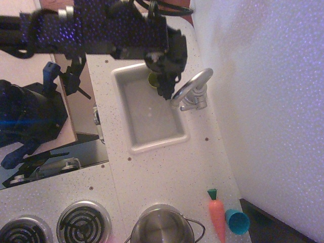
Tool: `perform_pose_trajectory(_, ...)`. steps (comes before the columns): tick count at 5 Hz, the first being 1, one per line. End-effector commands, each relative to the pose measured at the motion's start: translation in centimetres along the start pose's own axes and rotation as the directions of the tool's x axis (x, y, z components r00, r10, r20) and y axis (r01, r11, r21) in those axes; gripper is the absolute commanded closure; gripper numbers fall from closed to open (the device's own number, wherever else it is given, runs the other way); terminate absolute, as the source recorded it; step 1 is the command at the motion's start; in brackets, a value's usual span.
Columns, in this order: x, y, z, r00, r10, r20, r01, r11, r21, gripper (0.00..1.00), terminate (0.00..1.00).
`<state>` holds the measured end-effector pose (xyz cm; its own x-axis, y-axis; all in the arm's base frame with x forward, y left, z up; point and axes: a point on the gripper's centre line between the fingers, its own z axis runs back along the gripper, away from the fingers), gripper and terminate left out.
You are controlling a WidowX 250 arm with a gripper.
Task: Turn faucet right
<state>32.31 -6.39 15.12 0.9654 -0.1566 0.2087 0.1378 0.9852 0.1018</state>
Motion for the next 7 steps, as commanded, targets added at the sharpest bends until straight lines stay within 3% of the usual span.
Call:
perform_pose_trajectory(1, 2.6, 0.0, 1.2, 0.997, -0.039, 0.066, 0.043, 0.998, -0.056, 0.0, 0.0)
perform_pose_trajectory(2, 7.6, -0.7, 3.2, 0.988, -0.134, -0.074, 0.126, 0.987, -0.104, 0.0, 0.0)
perform_pose_trajectory(3, 10.2, -3.7, 6.2, 0.984, -0.174, -0.032, 0.165, 0.969, -0.184, 0.0, 0.0)
perform_pose_trajectory(4, 10.2, -6.7, 7.7, 0.978, -0.205, -0.026, 0.192, 0.95, -0.247, 0.0, 0.0)
perform_pose_trajectory(5, 8.1, -7.4, 9.6, 0.98, -0.195, -0.026, 0.182, 0.948, -0.261, 0.0, 0.0)
perform_pose_trajectory(6, 3.8, -3.3, 13.0, 0.998, -0.022, -0.055, 0.005, 0.959, -0.284, 0.0, 0.0)
perform_pose_trajectory(7, -2.9, 0.7, 17.5, 0.953, 0.247, 0.178, -0.176, 0.924, -0.341, 0.0, 0.0)
